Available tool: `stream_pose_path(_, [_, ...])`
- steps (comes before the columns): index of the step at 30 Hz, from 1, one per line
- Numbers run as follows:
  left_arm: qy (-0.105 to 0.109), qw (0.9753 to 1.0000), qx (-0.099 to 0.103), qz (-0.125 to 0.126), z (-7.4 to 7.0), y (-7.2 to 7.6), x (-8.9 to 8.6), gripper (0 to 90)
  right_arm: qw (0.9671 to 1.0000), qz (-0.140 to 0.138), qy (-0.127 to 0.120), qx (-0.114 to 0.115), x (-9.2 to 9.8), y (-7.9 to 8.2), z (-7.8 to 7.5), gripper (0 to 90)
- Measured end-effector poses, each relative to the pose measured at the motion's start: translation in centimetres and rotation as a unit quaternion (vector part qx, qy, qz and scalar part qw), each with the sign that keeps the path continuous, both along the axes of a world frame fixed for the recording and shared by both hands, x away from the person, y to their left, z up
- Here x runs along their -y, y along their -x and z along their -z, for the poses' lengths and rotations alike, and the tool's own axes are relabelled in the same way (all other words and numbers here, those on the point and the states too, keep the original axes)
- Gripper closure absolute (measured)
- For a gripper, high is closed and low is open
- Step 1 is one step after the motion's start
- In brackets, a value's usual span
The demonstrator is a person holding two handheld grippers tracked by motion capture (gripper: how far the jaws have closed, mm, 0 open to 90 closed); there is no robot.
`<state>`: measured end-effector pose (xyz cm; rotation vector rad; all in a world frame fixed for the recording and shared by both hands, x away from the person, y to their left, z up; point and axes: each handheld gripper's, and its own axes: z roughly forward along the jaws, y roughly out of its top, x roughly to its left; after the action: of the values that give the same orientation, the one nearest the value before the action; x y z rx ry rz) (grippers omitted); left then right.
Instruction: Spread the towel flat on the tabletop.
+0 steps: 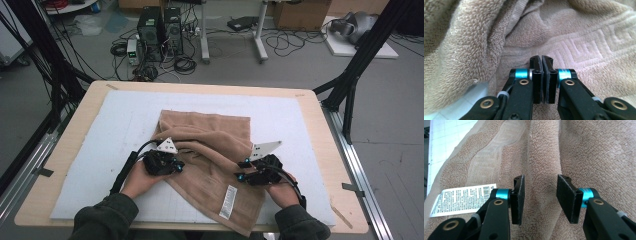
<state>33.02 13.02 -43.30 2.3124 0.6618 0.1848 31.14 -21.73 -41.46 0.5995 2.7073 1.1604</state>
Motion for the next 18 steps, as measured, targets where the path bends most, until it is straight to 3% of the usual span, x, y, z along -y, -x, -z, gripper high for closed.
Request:
stream_pose_path(8, [0.033, 0.9995, -0.003, -0.003, 0.0, 2.2, -1.8, 87.5, 1.0, 0.002, -0.001, 0.003, 0.3, 0.0, -0.1, 57.6])
stream_pose_path(18, [0.049, 0.9986, 0.004, 0.017, -1.1, 7.1, -3.9, 87.6, 0.9999, -0.013, -0.001, 0.005, -0.3, 0.7, -0.4, 57.4])
